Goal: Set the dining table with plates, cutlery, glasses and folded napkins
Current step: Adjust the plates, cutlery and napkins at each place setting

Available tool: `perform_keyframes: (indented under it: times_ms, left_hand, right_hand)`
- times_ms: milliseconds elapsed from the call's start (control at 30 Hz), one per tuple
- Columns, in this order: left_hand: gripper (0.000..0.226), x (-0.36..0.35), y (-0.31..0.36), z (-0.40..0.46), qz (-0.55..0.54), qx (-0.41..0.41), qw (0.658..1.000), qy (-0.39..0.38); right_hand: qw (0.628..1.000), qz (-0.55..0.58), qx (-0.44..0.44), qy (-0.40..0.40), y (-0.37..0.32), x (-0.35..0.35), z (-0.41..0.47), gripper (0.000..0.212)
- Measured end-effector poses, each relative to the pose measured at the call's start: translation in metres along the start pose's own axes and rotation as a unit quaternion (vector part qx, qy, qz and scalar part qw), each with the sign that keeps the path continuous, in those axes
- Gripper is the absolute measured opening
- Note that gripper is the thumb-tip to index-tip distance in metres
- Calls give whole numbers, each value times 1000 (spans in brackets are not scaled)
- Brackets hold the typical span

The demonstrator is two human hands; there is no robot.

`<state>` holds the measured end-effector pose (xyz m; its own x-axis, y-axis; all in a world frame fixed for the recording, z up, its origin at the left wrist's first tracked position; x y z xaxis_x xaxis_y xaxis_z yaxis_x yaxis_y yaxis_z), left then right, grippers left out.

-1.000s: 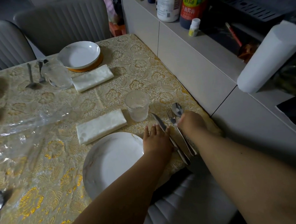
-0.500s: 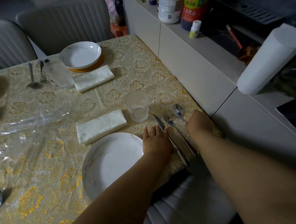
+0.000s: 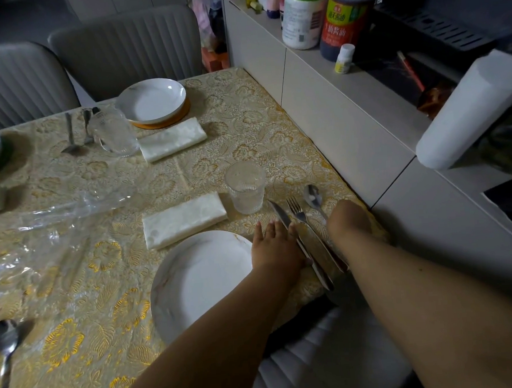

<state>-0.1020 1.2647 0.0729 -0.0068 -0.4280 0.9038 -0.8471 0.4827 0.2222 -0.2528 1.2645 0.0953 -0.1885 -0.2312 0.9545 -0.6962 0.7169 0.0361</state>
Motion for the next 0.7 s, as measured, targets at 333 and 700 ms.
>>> perform_keyframes:
  times_ms: [333, 700]
  left_hand:
    - [73, 25, -13, -34, -30, -15, 998, 59]
    - [66, 37, -41, -63, -24, 11, 995, 93]
  right_hand:
    - [914, 311, 256, 44, -84, 38, -28, 81]
    - [920, 238, 312, 14, -128, 39, -36, 95]
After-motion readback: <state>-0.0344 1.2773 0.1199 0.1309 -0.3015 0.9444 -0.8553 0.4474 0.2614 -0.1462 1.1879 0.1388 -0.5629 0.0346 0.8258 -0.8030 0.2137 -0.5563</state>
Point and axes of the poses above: each hand's wrist, its own z-axis towards the middle knuckle, its own x-axis out of the back of the hand, y = z × x, the point moved 5 cm from there along z, towards the middle knuckle, and after that the axes turned 9 degrees about -z, right-handed, at the moved point
